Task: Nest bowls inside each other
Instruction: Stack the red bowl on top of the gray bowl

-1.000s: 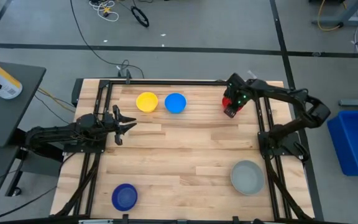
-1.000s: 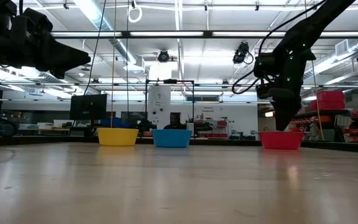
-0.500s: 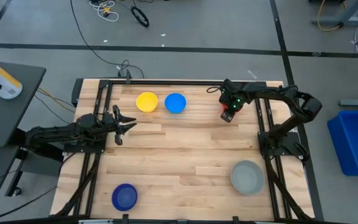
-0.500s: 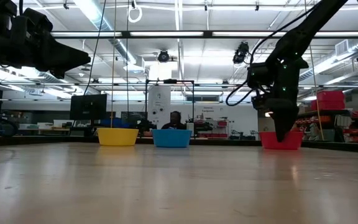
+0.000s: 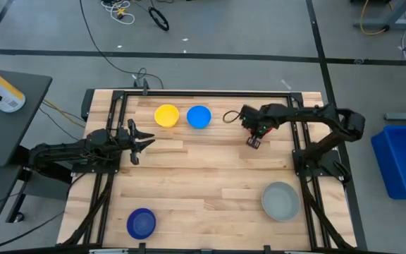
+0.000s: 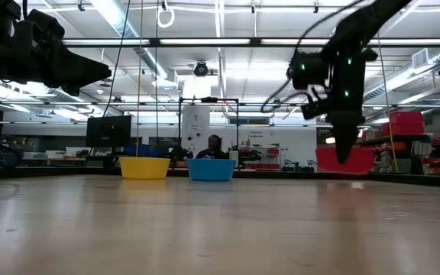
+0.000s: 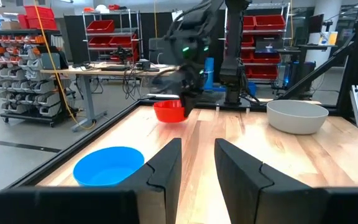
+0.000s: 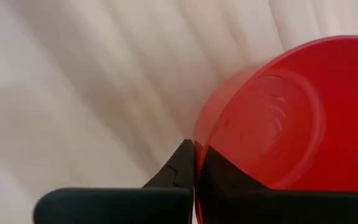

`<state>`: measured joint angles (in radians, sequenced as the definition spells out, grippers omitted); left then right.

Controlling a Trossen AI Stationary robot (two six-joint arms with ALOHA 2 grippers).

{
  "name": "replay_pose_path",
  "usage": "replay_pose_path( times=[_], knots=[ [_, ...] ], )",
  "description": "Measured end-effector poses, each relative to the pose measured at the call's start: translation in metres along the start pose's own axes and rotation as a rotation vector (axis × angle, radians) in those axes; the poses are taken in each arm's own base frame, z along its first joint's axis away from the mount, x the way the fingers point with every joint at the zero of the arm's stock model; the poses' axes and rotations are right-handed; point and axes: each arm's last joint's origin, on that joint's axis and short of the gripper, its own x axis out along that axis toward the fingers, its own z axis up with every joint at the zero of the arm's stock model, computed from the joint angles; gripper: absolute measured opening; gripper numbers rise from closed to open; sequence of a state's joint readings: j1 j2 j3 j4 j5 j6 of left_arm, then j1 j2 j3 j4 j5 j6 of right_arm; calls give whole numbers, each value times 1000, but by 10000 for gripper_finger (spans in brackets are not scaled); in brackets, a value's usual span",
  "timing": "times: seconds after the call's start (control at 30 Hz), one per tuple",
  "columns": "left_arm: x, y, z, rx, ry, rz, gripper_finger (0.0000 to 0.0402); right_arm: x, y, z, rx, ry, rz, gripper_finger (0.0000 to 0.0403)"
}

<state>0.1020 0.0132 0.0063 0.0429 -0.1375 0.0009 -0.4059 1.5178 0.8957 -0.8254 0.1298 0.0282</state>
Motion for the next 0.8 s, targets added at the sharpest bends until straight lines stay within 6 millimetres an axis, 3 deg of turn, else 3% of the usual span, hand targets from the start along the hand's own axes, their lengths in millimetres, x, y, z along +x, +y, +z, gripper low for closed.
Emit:
replay_pose_path(
  times=[0.17,0.33,0.57,0.8],
  knots=[
    [0,0,0,-2,0,1,105,-38,49,4,-75,-15,-37,2],
    [0,0,0,-4,0,1,105,-79,101,-8,-95,-31,-25,1],
    [0,0,0,-15,0,1,105,-125,162,-53,-22,-9,28,1],
    [0,0,0,-10,-1,6,105,-137,202,-105,83,112,101,1]
  ],
)
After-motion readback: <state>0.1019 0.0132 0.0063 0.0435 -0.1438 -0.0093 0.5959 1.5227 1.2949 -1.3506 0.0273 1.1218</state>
